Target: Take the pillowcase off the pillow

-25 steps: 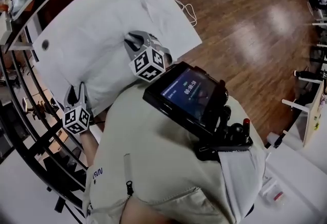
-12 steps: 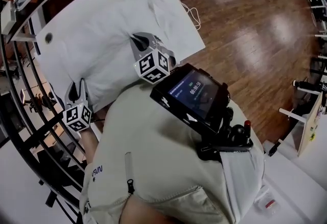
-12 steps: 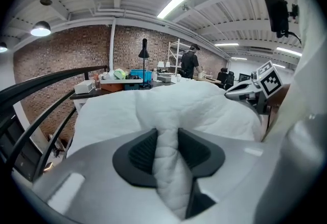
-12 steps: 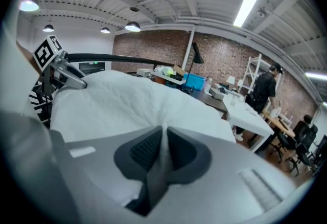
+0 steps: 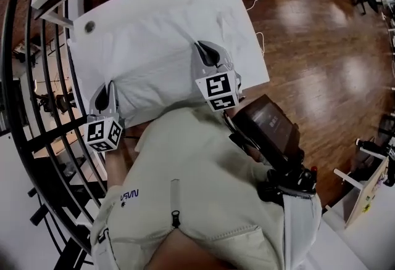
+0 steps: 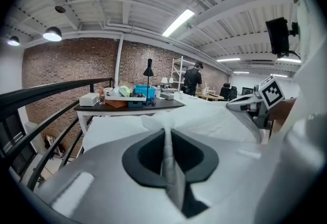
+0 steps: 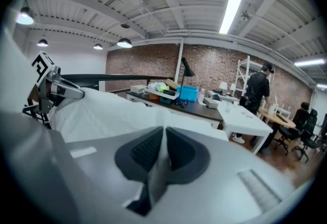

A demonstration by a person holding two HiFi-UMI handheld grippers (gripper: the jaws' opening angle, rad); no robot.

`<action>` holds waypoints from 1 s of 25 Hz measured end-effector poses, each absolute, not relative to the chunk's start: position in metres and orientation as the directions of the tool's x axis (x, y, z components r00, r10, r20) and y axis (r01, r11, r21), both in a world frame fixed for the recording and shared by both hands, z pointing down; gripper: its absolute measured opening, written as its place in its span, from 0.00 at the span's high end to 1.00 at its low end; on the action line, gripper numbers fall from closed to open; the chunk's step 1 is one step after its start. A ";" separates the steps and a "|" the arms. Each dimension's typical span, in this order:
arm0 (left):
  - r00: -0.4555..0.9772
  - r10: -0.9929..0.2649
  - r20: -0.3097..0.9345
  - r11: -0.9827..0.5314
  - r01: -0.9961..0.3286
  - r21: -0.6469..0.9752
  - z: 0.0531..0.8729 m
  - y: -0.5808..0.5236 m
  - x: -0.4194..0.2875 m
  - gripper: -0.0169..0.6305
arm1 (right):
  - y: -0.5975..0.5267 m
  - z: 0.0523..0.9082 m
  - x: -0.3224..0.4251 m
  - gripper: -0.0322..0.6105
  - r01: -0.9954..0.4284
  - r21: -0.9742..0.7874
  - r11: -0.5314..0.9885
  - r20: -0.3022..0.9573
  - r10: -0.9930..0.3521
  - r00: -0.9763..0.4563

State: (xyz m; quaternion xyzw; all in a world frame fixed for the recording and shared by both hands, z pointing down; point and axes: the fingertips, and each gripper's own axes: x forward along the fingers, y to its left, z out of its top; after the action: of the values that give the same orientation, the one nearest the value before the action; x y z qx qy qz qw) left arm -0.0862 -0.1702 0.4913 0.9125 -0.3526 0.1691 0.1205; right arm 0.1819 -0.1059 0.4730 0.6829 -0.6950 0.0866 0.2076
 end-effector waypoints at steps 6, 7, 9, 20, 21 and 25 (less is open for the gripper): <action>0.759 -0.591 0.272 -0.769 -0.632 0.093 0.438 -0.169 -0.063 0.94 | -0.107 0.428 0.207 0.93 -0.982 0.190 -0.010 0.332 -0.940 0.074; 0.775 -0.581 0.248 -0.783 -0.616 0.090 0.430 -0.168 -0.055 0.93 | -0.107 0.421 0.215 0.93 -0.979 0.202 -0.025 0.318 -0.944 0.090; 0.803 -0.556 0.214 -0.809 -0.582 0.083 0.419 -0.171 -0.037 0.93 | -0.109 0.408 0.233 0.93 -0.972 0.230 -0.052 0.296 -0.948 0.121; 0.811 -0.423 0.403 -0.862 -0.498 0.098 0.507 -0.184 0.040 0.91 | -0.136 0.487 0.309 0.92 -0.950 0.305 -0.060 0.477 -0.854 0.207; 0.801 -0.413 0.434 -0.859 -0.501 0.108 0.524 -0.185 0.042 0.89 | -0.137 0.508 0.309 0.90 -0.953 0.301 -0.035 0.521 -0.831 0.195; 0.808 -0.373 0.457 -0.857 -0.489 0.164 0.553 -0.180 0.040 0.75 | -0.135 0.559 0.310 0.83 -0.973 0.231 -0.011 0.591 -0.793 0.149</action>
State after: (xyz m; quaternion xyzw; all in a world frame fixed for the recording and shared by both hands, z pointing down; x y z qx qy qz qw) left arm 0.0398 -0.1804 0.5528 0.9406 -0.2290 0.2091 0.1380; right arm 0.3097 -0.1350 0.5591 0.6952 -0.6350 0.1487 0.3023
